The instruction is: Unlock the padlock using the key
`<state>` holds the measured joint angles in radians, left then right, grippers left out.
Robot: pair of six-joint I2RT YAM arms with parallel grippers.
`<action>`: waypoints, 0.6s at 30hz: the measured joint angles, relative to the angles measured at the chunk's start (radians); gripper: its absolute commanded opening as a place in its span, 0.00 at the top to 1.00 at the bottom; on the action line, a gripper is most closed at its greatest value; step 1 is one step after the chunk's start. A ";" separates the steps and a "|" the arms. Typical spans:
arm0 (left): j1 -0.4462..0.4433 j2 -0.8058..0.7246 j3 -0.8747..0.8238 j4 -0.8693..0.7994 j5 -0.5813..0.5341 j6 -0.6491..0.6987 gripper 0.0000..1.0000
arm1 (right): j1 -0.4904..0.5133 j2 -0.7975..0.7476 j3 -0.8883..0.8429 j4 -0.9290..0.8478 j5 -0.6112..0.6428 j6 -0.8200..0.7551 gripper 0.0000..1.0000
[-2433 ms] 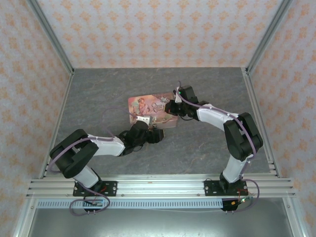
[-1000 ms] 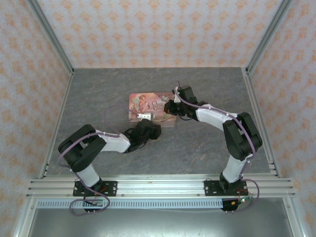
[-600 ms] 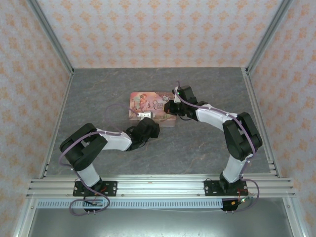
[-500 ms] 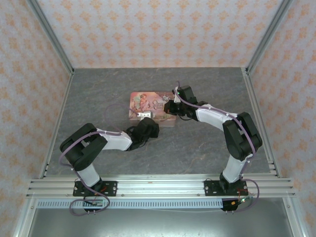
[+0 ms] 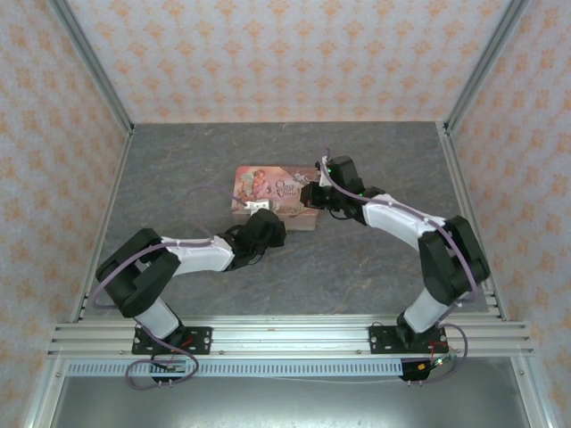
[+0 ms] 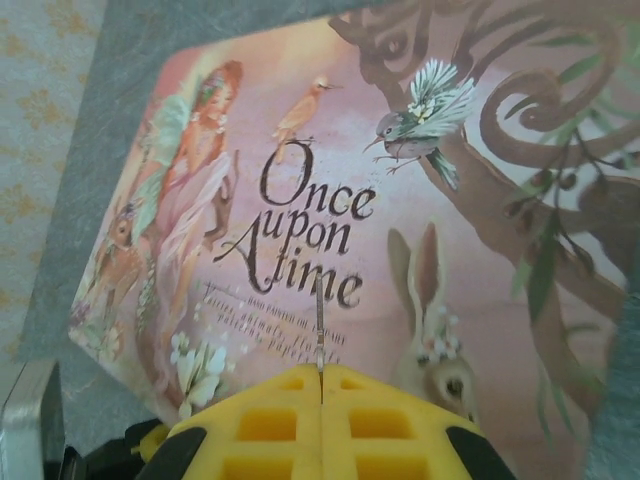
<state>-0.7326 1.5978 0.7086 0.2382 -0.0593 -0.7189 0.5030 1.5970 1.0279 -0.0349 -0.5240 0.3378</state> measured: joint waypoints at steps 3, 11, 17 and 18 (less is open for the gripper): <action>0.001 -0.032 0.034 -0.062 0.027 -0.036 0.74 | -0.001 -0.113 -0.070 0.002 0.013 -0.053 1.00; 0.003 -0.064 0.084 -0.174 0.120 -0.147 0.75 | 0.003 -0.383 -0.367 0.063 -0.020 -0.185 1.00; 0.015 -0.093 0.098 -0.235 0.184 -0.245 0.75 | 0.064 -0.441 -0.488 0.114 -0.029 -0.256 1.00; 0.018 -0.100 0.102 -0.244 0.191 -0.259 0.75 | 0.080 -0.436 -0.497 0.125 -0.025 -0.266 1.00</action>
<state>-0.7147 1.4982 0.8108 -0.0055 0.1318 -0.9783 0.5831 1.1614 0.5308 0.0898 -0.5491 0.0723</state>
